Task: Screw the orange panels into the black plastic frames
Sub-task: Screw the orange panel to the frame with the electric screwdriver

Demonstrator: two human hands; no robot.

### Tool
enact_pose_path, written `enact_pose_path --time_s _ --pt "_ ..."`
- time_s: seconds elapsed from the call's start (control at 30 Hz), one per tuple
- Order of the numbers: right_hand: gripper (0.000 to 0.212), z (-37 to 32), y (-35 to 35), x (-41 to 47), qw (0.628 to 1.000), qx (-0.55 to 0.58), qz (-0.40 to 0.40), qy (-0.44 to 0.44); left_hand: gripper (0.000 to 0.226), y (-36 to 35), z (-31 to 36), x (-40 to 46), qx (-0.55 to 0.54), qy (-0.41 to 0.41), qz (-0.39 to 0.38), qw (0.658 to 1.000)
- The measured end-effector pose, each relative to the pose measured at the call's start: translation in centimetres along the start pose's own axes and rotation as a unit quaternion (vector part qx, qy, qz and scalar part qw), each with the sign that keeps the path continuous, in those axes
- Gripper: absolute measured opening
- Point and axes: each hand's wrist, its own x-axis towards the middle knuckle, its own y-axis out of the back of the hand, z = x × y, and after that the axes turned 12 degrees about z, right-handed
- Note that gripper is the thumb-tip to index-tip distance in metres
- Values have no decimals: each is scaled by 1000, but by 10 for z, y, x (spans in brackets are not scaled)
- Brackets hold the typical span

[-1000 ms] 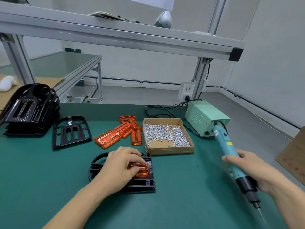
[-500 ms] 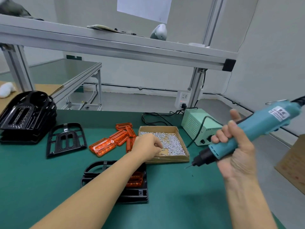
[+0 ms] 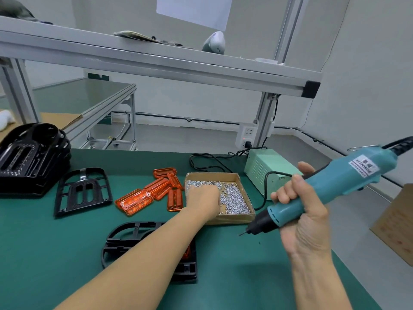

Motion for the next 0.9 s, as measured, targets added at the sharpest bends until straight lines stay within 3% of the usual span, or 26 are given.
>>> enact_pose_path --time_s 0.17,0.3,0.37,0.5,0.6,0.77,0.9 --pt "23 3 1 -4 1000 -6 14 -6 11 5 0 4 6 -35 -26 999" --pt "30 -1 5 -5 999 9 8 -33 15 19 -7 -2 -181 25 4 983" --pt "21 -4 8 -5 999 25 8 -43 14 32 -12 -12 -318 79 32 944" --pt "12 -10 9 -7 998 37 1 -46 20 52 -30 -50 -537 141 50 830" --pt "11 -11 3 -12 998 30 -6 -50 20 62 -43 -85 -597 168 23 784" --pt "11 -7 -12 -21 998 43 -12 -35 13 74 -48 -129 -720 244 -13 650" --pt "15 -6 -30 -28 996 86 -6 -24 15 77 -46 -143 -764 286 -22 578"
